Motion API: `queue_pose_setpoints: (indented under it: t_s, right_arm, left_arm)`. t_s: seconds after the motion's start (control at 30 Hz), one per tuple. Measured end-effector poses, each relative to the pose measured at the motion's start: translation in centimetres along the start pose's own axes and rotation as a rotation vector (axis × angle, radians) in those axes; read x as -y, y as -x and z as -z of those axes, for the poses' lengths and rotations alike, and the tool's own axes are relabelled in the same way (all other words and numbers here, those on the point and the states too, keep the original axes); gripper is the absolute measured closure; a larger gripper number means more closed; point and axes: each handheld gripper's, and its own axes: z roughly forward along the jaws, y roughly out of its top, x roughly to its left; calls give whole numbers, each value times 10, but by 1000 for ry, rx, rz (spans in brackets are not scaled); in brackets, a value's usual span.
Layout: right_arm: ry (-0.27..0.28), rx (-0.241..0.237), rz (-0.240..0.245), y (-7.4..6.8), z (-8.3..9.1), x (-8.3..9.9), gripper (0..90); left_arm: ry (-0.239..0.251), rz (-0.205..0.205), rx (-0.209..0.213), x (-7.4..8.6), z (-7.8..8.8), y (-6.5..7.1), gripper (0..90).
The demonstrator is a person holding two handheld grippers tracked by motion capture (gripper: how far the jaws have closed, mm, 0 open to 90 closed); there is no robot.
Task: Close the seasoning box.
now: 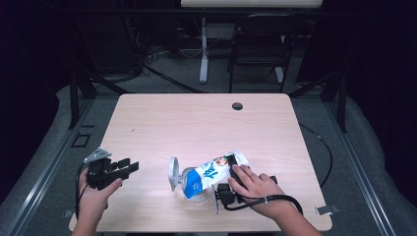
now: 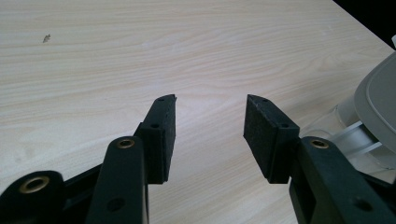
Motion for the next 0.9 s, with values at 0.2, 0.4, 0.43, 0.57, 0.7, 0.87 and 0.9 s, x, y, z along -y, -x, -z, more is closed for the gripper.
queue_pose_setpoints:
  t_s: [0.2, 0.4, 0.43, 0.57, 0.7, 0.87, 0.9]
  right_arm:
    - [0, 2, 3, 0, 0, 0, 458]
    - [0, 1, 5, 0, 0, 0, 457]
    - [0, 0, 5, 0, 0, 0, 457]
    - [-5, 1, 9, 1, 0, -1, 458]
    - [-5, 1, 10, 1, 0, 0, 457]
    - [-1, 0, 6, 0, 0, 0, 458]
    - [-7, -1, 13, 1, 1, 0, 458]
  left_arm:
    - [0, 3, -1, 0, 0, 0, 540]
    - [-3, 6, -6, 0, 0, -2, 519]
    - [2, 7, -10, 1, 0, -2, 516]
    - [-4, 4, -15, 1, 0, -2, 512]
    - [-5, 3, -17, 1, -1, -2, 484]
    - [7, -2, -20, 1, -3, -1, 436]
    - [7, -3, -21, 1, -3, -1, 431]
